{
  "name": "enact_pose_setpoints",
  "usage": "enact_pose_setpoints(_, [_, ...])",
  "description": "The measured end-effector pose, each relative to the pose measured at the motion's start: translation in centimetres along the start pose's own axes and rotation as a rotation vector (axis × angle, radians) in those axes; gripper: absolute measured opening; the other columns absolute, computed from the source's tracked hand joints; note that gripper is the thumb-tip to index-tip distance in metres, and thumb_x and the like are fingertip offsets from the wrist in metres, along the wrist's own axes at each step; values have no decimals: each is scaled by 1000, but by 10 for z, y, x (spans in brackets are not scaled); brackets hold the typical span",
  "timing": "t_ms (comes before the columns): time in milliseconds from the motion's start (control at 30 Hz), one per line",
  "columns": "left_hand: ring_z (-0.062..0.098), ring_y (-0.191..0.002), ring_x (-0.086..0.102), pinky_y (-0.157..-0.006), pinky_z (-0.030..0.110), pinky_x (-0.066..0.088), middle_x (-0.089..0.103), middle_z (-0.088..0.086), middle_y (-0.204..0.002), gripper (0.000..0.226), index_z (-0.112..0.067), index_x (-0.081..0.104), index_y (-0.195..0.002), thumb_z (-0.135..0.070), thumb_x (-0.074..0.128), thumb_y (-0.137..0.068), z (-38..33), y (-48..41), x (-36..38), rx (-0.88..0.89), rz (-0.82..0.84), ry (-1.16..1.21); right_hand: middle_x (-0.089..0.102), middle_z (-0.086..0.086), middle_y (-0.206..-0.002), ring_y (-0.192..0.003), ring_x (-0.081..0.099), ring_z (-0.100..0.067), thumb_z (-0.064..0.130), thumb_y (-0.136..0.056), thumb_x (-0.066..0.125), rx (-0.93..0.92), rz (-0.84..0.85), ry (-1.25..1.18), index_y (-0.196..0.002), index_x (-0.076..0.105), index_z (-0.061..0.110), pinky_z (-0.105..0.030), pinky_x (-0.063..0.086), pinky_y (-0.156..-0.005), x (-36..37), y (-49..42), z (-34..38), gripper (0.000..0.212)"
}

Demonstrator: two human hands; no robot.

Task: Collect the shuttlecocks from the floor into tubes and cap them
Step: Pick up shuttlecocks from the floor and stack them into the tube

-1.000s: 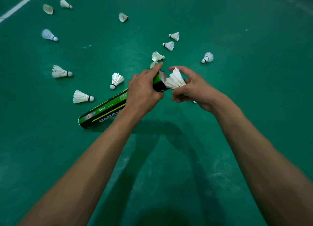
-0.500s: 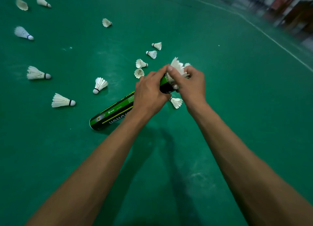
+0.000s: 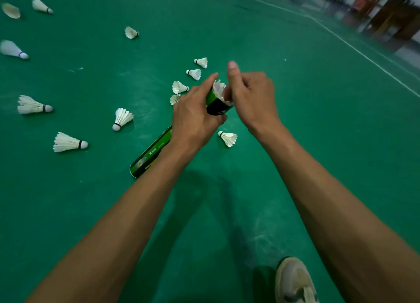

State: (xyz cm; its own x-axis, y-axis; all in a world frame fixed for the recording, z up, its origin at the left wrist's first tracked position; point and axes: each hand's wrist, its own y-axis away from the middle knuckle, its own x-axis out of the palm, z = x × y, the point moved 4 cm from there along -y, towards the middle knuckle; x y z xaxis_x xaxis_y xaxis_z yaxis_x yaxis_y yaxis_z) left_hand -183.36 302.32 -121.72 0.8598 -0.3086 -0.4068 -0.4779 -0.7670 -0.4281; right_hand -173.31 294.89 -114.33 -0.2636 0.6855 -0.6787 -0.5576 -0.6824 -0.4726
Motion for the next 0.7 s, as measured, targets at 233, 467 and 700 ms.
enact_pose_setpoints(233, [18,-121,67,-99,39,54,70,-5,-133,73,-31,50,-152,-37,62,-80,6,10,-39,18,-18,-41,70,-10,-111,-106,62,-30,78,-94,16,-68,572,81,-100,68,17,-40,45,-94,65,4,32,80])
enact_pose_setpoints(467, [28,-118,66,-98,42,53,69,-3,-135,90,-34,50,-151,-21,88,-70,40,20,-55,20,-21,-296,74,-2,-98,-93,70,-18,96,-70,32,129,999,-298,-92,72,16,-39,50,-99,130,0,19,92])
enact_pose_setpoints(700, [37,-108,62,-92,48,50,67,5,-131,85,-22,55,-145,-28,89,-67,67,1,-94,16,-134,-640,73,-13,-65,-68,74,-30,60,-101,45,1,788,-508,-63,73,5,-44,62,-81,123,-38,51,72])
